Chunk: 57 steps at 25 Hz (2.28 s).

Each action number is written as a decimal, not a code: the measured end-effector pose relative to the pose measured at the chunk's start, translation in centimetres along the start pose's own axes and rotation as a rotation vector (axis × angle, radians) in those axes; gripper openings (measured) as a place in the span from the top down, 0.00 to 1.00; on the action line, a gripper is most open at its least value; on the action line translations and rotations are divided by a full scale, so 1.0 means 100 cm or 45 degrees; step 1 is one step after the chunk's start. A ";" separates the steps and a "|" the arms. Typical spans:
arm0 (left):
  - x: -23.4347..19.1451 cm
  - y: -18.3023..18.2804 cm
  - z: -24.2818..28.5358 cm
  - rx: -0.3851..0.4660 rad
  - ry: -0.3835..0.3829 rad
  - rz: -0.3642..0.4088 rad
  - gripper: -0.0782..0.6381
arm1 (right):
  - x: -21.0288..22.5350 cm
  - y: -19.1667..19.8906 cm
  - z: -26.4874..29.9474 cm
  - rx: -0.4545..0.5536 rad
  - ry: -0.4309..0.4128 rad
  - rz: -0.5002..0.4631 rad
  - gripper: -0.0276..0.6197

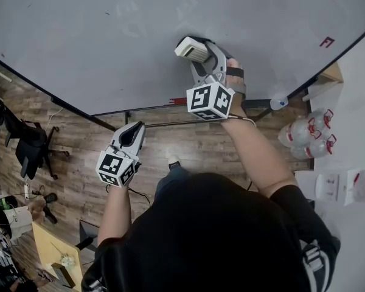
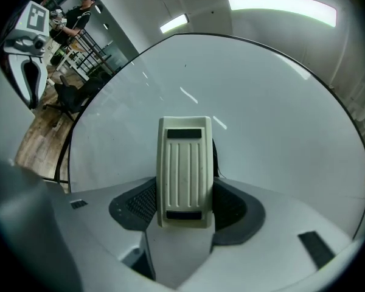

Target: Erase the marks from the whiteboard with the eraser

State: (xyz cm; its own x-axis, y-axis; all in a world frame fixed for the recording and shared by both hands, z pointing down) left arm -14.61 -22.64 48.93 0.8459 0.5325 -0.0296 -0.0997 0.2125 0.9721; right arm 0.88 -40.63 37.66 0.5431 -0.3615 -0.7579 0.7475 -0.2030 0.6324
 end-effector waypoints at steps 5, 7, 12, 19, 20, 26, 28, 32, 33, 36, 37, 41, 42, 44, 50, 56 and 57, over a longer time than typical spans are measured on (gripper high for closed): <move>0.002 0.003 0.000 -0.002 0.007 -0.009 0.87 | 0.015 -0.002 -0.005 0.013 0.057 -0.065 0.58; 0.004 0.002 0.002 0.001 0.015 -0.007 0.87 | 0.029 -0.002 -0.008 0.028 0.073 -0.037 0.58; 0.006 0.000 0.004 0.015 0.035 -0.023 0.87 | 0.066 0.002 -0.020 0.070 0.121 0.065 0.58; 0.011 0.000 0.007 0.019 0.056 -0.013 0.87 | 0.114 0.038 -0.035 0.054 0.235 0.189 0.58; 0.011 -0.001 0.008 0.019 0.061 -0.012 0.87 | 0.121 0.044 -0.038 0.049 0.249 0.210 0.58; 0.010 -0.001 0.011 0.012 0.073 -0.009 0.87 | 0.138 0.074 -0.048 0.000 0.287 0.294 0.58; 0.010 -0.001 0.011 0.013 0.077 -0.005 0.87 | 0.139 0.080 -0.049 -0.010 0.294 0.305 0.58; 0.010 -0.003 0.012 0.013 0.084 -0.002 0.87 | 0.139 0.081 -0.050 0.036 0.276 0.361 0.58; 0.010 -0.004 0.012 0.013 0.086 -0.001 0.87 | 0.138 0.081 -0.051 0.046 0.263 0.387 0.58; 0.011 -0.006 0.013 0.017 0.094 0.004 0.87 | 0.134 0.081 -0.058 0.089 0.214 0.467 0.58; 0.012 -0.006 0.014 0.018 0.097 0.006 0.87 | 0.131 0.079 -0.061 0.111 0.191 0.493 0.58; 0.016 -0.008 0.013 0.022 0.110 0.013 0.87 | 0.121 0.072 -0.075 0.207 0.093 0.627 0.58; 0.018 -0.009 0.013 0.023 0.114 0.014 0.87 | 0.119 0.070 -0.079 0.224 0.070 0.658 0.58; 0.021 -0.010 0.013 0.027 0.121 0.017 0.87 | 0.114 0.069 -0.087 0.246 0.030 0.704 0.58; 0.033 -0.012 0.009 0.040 0.136 0.023 0.87 | 0.101 0.065 -0.118 0.318 -0.069 0.810 0.57; 0.046 -0.010 0.002 0.049 0.146 0.022 0.87 | 0.087 0.063 -0.155 0.402 -0.154 0.908 0.57; 0.048 -0.010 0.000 0.050 0.147 0.023 0.87 | 0.086 0.065 -0.161 0.408 -0.161 0.930 0.57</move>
State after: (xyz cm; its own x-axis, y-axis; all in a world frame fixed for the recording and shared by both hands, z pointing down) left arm -10.40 -20.33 47.82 0.7780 0.6271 -0.0368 -0.0915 0.1711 0.9810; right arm 16.61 -30.36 32.72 0.7904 -0.6000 -0.1236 0.0640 -0.1197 0.9907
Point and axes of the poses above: the fingertips, and each gripper's own axes: z forward along the fingers, x to its right, y out of its underside, the point moved 1 cm from there along -z, backward along the fingers, and after that the axes turned 4 degrees about -y, right-handed, at the moved point
